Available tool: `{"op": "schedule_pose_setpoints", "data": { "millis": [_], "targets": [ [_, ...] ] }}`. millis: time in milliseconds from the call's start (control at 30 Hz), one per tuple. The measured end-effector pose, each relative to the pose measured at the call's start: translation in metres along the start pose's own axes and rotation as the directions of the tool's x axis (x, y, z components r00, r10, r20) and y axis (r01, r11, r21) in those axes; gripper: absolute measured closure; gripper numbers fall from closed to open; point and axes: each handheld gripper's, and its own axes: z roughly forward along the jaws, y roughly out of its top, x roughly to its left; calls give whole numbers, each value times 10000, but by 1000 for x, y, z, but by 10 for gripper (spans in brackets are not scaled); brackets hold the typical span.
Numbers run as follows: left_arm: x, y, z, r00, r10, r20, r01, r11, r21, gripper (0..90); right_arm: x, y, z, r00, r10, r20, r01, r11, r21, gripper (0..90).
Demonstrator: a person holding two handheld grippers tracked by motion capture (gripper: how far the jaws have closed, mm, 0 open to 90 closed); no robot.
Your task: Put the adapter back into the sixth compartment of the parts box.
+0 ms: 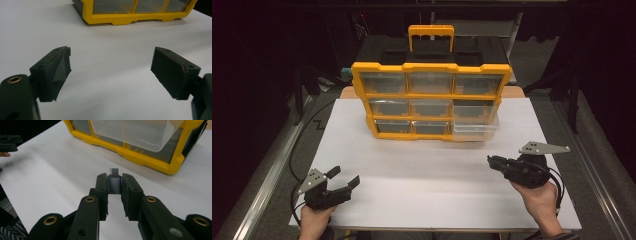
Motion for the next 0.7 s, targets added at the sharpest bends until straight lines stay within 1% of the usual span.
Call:
{"op": "schedule_pose_setpoints", "data": {
  "millis": [133,233,400,433,500,533,700],
  "targets": [
    [0,0,0,10000,-1,1,1,10000,-1,172,1,6,-3,10000,-51,-3,51,9999,-141,770],
    [0,0,0,10000,-2,6,2,10000,-1,171,3,14,-7,9999,-146,-35,145,9993,-330,770],
    [0,0,0,10000,-3,8,3,10000,1,172,4,22,-10,9997,-242,-35,240,9985,-484,770],
    [0,0,0,10000,-3,6,3,10000,0,171,4,26,-11,9997,-248,-38,245,9981,-573,770],
    [0,0,0,10000,-2,6,2,10000,5,171,4,28,-12,9996,-295,-30,293,9976,-624,770],
    [0,0,0,10000,-3,5,3,10000,2,172,4,32,-14,9995,-304,-28,301,9971,-706,770],
    [0,0,0,10000,-2,12,2,10000,7,171,4,38,-16,9994,-334,-35,329,9955,-893,770]
  ]
}}
